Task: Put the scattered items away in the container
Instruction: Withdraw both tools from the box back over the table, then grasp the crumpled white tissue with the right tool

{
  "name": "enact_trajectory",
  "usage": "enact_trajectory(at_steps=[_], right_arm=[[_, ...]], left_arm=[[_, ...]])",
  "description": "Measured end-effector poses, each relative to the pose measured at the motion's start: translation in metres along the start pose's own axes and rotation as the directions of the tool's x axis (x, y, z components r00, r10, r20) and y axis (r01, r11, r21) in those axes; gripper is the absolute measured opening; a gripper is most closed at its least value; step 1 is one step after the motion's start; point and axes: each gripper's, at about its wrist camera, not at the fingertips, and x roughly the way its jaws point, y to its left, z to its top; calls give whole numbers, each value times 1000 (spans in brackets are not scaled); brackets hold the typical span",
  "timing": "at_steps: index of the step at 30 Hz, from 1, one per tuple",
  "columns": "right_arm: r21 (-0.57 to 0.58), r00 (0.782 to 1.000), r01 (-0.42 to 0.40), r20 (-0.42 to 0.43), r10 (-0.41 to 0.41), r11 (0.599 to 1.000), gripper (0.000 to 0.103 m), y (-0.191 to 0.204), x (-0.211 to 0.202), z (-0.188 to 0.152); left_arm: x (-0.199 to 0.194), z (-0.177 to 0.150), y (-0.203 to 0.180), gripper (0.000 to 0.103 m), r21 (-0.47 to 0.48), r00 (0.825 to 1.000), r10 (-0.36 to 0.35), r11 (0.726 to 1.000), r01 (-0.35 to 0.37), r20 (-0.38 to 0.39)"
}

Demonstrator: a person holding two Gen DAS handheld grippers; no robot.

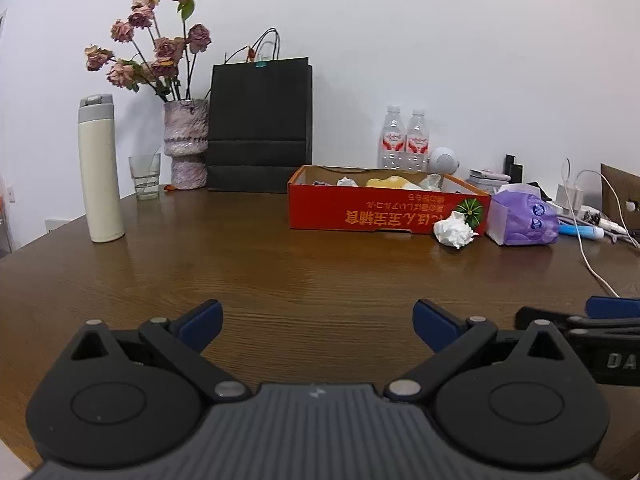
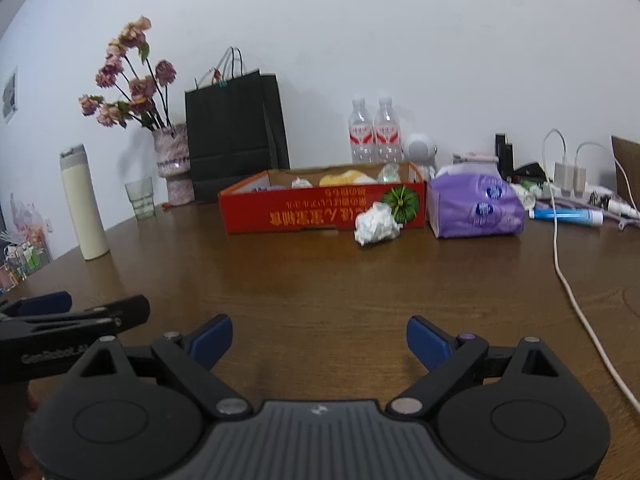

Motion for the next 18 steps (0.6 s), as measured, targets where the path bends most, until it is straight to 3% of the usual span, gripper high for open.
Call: enact_trajectory(at_steps=[18], right_arm=[[34, 999, 15, -50, -14, 999, 94, -1, 13, 1]], left_arm=[[13, 7, 7, 103, -2, 998, -2, 1000, 2, -64]])
